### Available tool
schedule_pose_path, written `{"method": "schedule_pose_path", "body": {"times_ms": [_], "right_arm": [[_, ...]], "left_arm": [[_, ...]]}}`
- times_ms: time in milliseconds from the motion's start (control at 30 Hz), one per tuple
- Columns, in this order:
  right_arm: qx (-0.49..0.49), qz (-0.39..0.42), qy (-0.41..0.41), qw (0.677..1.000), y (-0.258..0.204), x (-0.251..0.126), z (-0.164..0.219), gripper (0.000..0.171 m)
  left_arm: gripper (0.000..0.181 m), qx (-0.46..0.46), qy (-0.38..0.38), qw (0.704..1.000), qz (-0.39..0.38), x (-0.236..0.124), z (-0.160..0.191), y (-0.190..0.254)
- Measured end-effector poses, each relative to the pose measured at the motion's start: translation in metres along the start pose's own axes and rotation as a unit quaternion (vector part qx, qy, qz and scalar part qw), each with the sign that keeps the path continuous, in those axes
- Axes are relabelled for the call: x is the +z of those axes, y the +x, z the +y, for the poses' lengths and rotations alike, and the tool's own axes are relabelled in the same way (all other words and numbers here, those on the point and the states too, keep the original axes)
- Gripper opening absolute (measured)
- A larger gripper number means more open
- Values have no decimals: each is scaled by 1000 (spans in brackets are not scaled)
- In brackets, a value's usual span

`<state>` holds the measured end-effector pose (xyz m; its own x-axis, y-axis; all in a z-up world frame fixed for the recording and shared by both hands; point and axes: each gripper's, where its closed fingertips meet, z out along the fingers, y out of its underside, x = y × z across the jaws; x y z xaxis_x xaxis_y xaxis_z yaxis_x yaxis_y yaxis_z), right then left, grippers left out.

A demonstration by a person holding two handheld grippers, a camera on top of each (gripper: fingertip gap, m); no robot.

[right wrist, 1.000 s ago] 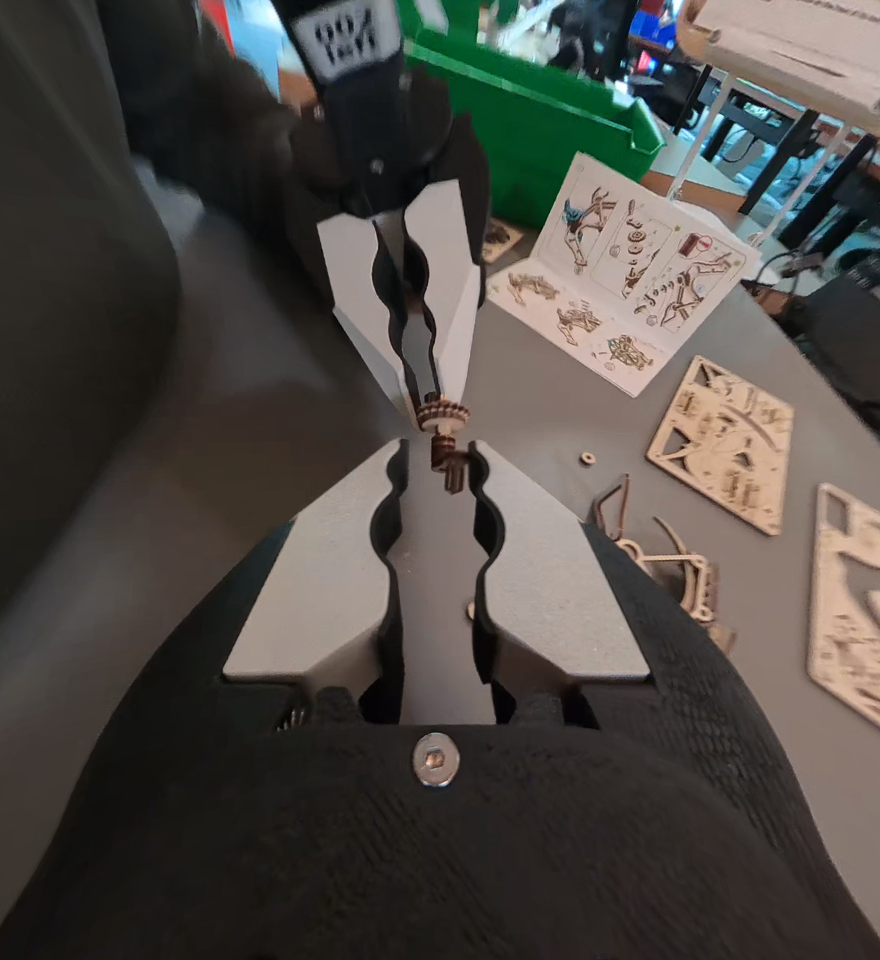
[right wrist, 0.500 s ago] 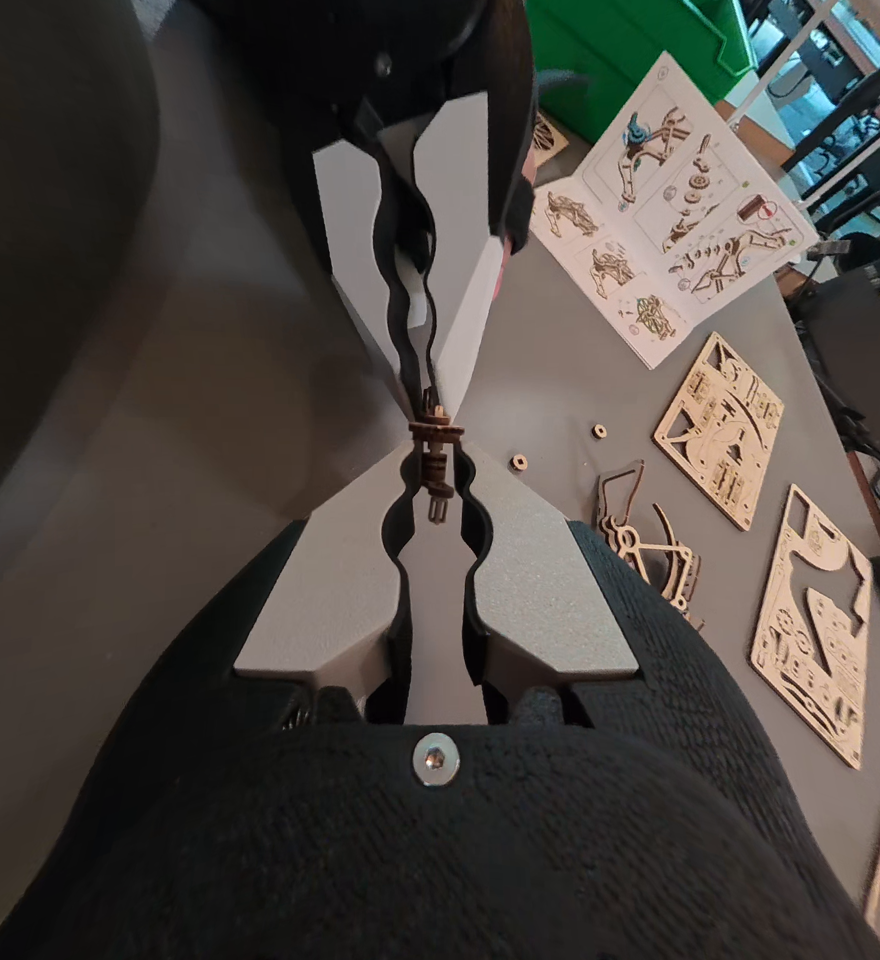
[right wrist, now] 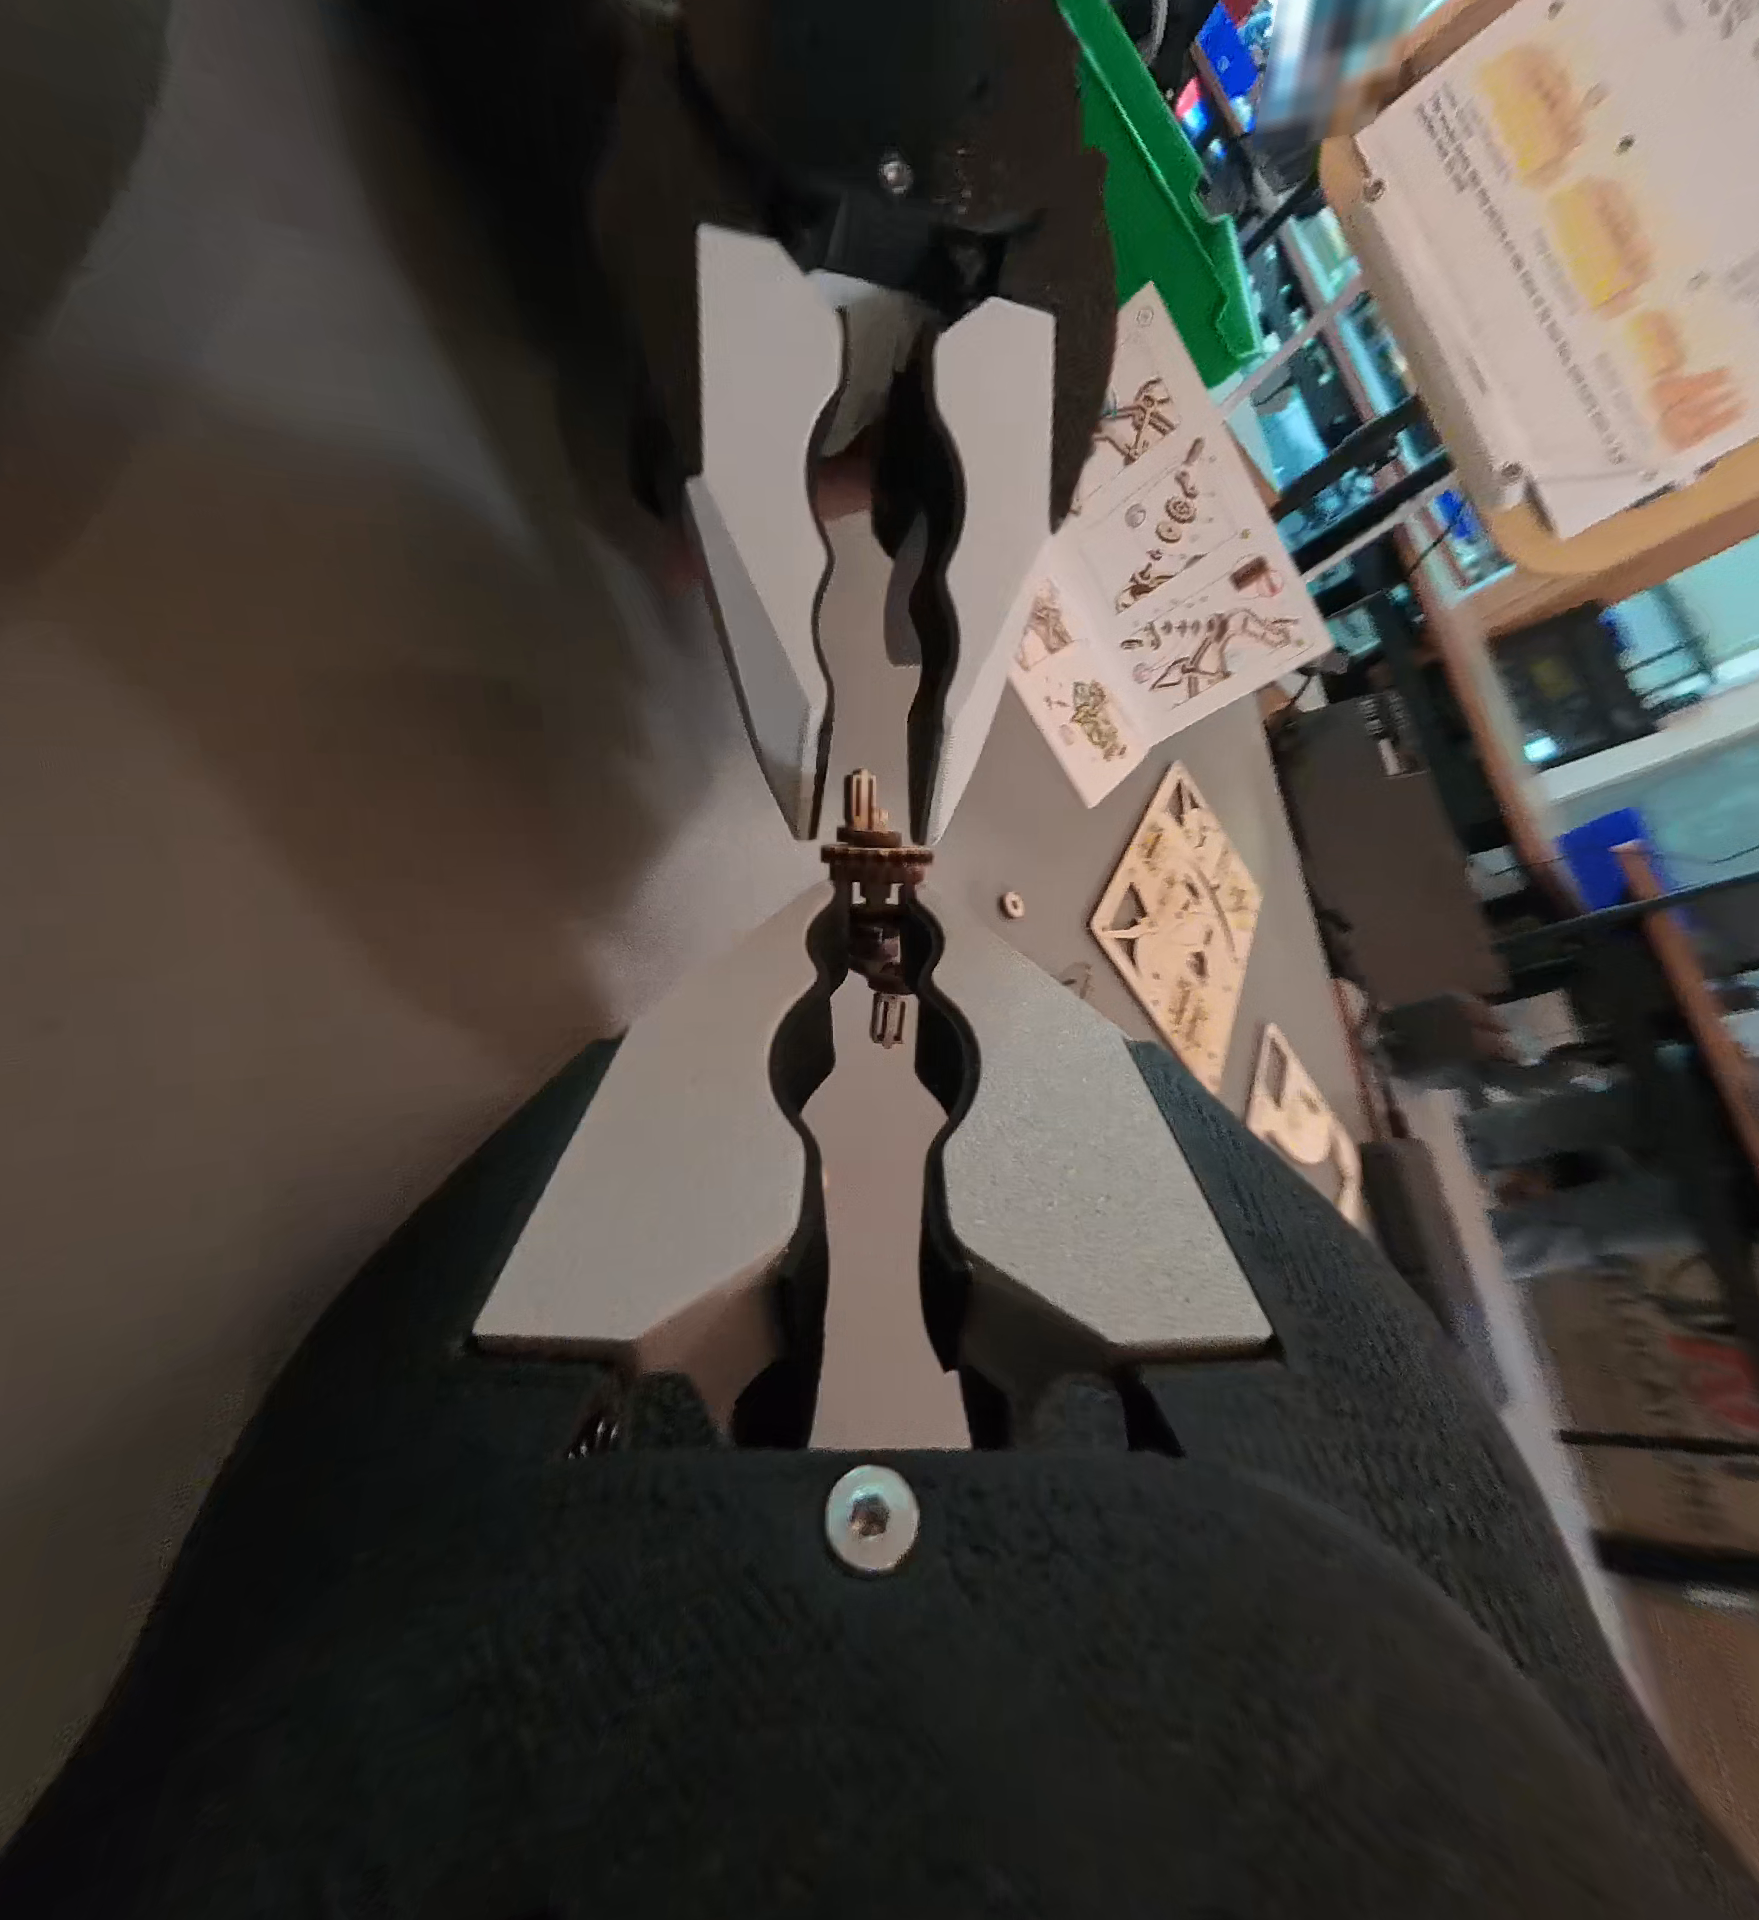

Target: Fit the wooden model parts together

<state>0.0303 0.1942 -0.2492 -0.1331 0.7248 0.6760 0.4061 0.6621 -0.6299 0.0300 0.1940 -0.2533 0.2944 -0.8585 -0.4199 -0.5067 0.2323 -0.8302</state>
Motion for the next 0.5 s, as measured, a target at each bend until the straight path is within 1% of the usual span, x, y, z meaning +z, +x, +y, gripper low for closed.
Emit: {"method": "schedule_pose_path", "body": {"times_ms": [100,200,333,400,433,467,500], "right_arm": [[-60,28,-5,998,1,1,-1,7],[-94,42,5,995,0,0,-6,7],[-78,29,2,996,-5,4,-3,7],[-72,24,-9,997,-6,6,2,13],[-77,20,-11,997,-8,6,2,13],[-85,18,-10,996,-10,6,2,7],[-93,19,-12,995,-11,7,2,7]], "left_arm": [[14,-8,7,1000,7,0,-2,2],[7,5,3,1000,9,0,-1,4],[6,51,-13,999,2,1,2,5],[6,71,-12,997,5,1,0,9],[6,80,-18,997,2,2,1,9],[6,88,-22,996,-1,2,2,9],[6,89,-25,996,-1,2,3,9]]}}
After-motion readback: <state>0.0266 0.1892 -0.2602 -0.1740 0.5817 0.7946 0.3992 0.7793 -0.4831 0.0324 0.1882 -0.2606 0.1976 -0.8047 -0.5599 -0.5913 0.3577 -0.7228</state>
